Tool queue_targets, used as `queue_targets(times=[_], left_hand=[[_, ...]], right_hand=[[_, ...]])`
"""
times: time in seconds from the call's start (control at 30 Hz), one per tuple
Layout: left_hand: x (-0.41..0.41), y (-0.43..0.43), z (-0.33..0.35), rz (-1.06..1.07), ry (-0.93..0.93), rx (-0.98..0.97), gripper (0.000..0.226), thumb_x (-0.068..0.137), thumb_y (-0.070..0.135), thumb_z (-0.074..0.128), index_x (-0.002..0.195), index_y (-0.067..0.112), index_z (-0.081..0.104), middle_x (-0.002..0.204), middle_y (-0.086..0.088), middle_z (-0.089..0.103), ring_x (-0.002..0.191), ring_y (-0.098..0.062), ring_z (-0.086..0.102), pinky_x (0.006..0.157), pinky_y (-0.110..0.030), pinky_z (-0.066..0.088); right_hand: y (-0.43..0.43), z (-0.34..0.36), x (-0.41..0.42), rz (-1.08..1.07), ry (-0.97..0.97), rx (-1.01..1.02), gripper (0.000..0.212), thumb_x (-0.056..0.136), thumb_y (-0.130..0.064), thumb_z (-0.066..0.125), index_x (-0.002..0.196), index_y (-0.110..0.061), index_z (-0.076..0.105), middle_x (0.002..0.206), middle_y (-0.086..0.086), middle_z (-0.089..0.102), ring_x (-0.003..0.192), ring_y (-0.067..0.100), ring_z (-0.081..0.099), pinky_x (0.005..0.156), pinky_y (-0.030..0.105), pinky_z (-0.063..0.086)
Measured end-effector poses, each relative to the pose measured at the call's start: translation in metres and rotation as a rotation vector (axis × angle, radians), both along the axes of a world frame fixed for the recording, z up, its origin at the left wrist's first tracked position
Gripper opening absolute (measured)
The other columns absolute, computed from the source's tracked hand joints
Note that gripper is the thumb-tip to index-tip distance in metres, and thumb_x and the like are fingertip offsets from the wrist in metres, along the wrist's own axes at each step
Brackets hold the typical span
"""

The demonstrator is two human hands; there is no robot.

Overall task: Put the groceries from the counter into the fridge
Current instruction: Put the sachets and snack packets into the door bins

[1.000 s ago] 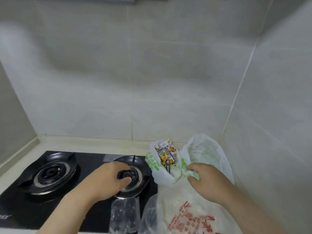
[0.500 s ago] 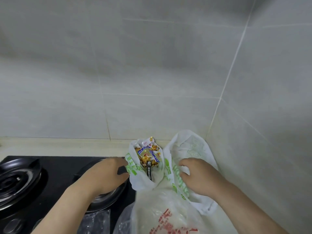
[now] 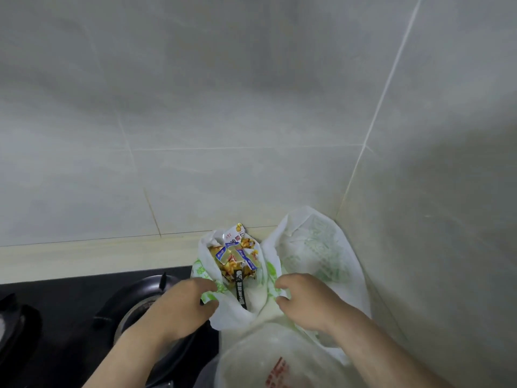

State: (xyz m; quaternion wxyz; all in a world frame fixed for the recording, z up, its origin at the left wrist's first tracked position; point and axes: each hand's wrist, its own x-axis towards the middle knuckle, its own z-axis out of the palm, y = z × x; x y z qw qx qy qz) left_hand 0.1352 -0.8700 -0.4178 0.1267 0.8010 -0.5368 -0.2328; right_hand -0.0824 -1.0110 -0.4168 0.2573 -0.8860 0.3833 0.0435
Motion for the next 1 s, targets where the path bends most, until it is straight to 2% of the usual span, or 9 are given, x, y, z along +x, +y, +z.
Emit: queue_targets(times=[0.13,0.23,0.4,0.53,0.7,0.83,0.87,0.93,1.0], left_hand=[[0.016,-0.028,-0.021,-0.07,-0.002,-0.035,0.036,0.095,0.019,0.051,0.129,0.026,0.062,0.13,0.008,0.061,0.118,-0.01,0.056,0.085,-0.012,0.037],[0.031,-0.04,-0.041,-0.07,0.014,-0.054,0.032,0.095,0.018,0.054,0.124,0.025,0.064,0.127,0.004,0.063,0.117,-0.015,0.058,0.086,-0.016,0.038],[0.05,-0.051,-0.075,-0.083,0.067,-0.049,0.031,0.095,0.013,0.051,0.121,0.022,0.067,0.125,0.004,0.065,0.113,-0.014,0.06,0.092,-0.02,0.043],[0.06,-0.066,-0.091,-0.127,0.046,-0.08,0.035,0.093,0.01,0.046,0.119,0.02,0.068,0.123,0.005,0.066,0.112,-0.015,0.061,0.091,-0.021,0.045],[0.059,-0.084,-0.115,-0.318,-0.078,-0.176,0.042,0.081,0.022,0.039,0.105,0.018,0.074,0.109,0.001,0.073,0.102,-0.021,0.067,0.087,-0.027,0.052],[0.059,-0.09,-0.13,-0.383,-0.195,0.064,0.061,0.078,0.053,0.047,0.135,0.034,0.055,0.141,0.012,0.053,0.128,-0.018,0.054,0.104,-0.039,0.042],[0.06,-0.088,-0.131,-0.386,-0.264,0.091,0.065,0.074,0.057,0.055,0.135,0.037,0.054,0.139,0.016,0.054,0.124,-0.017,0.056,0.099,-0.04,0.044],[0.065,-0.083,-0.139,-0.417,-0.343,0.095,0.06,0.059,0.061,0.062,0.116,0.039,0.068,0.11,0.018,0.07,0.096,-0.014,0.069,0.076,-0.036,0.054],[0.07,-0.077,-0.149,-0.39,-0.403,0.031,0.051,0.063,0.063,0.05,0.101,0.038,0.074,0.09,0.019,0.072,0.083,-0.013,0.07,0.066,-0.034,0.054]], right_hand=[[-0.01,-0.017,0.022,-0.031,0.03,0.012,0.042,0.096,-0.035,0.052,0.137,-0.026,0.055,0.14,-0.003,0.055,0.127,0.019,0.051,0.102,0.033,0.045],[-0.016,-0.035,0.037,-0.041,0.051,0.018,0.038,0.094,-0.036,0.053,0.131,-0.026,0.058,0.134,-0.001,0.059,0.121,0.02,0.055,0.093,0.029,0.044],[-0.027,-0.055,0.055,-0.038,0.065,0.057,0.038,0.094,-0.033,0.053,0.131,-0.025,0.058,0.136,-0.002,0.059,0.124,0.02,0.054,0.1,0.031,0.045],[-0.037,-0.069,0.068,-0.045,0.059,0.079,0.025,0.091,-0.029,0.053,0.111,-0.019,0.064,0.113,0.001,0.066,0.105,0.025,0.061,0.089,0.034,0.051],[-0.047,-0.09,0.089,0.002,0.056,0.114,0.022,0.091,-0.023,0.051,0.107,-0.013,0.061,0.107,0.006,0.064,0.1,0.026,0.06,0.085,0.04,0.053],[-0.05,-0.106,0.111,0.046,0.071,0.14,0.011,0.091,-0.015,0.048,0.091,-0.007,0.056,0.092,0.01,0.06,0.088,0.03,0.057,0.073,0.038,0.048],[-0.051,-0.109,0.114,0.051,0.068,0.146,0.011,0.091,-0.014,0.048,0.087,-0.006,0.054,0.088,0.01,0.059,0.086,0.031,0.057,0.071,0.038,0.047],[-0.052,-0.115,0.118,0.042,0.056,0.151,0.01,0.091,-0.013,0.048,0.083,-0.008,0.052,0.084,0.009,0.057,0.083,0.03,0.057,0.068,0.038,0.047],[-0.054,-0.121,0.119,0.014,0.047,0.18,0.012,0.092,-0.015,0.048,0.093,-0.008,0.058,0.092,0.008,0.062,0.087,0.028,0.059,0.074,0.037,0.05]])
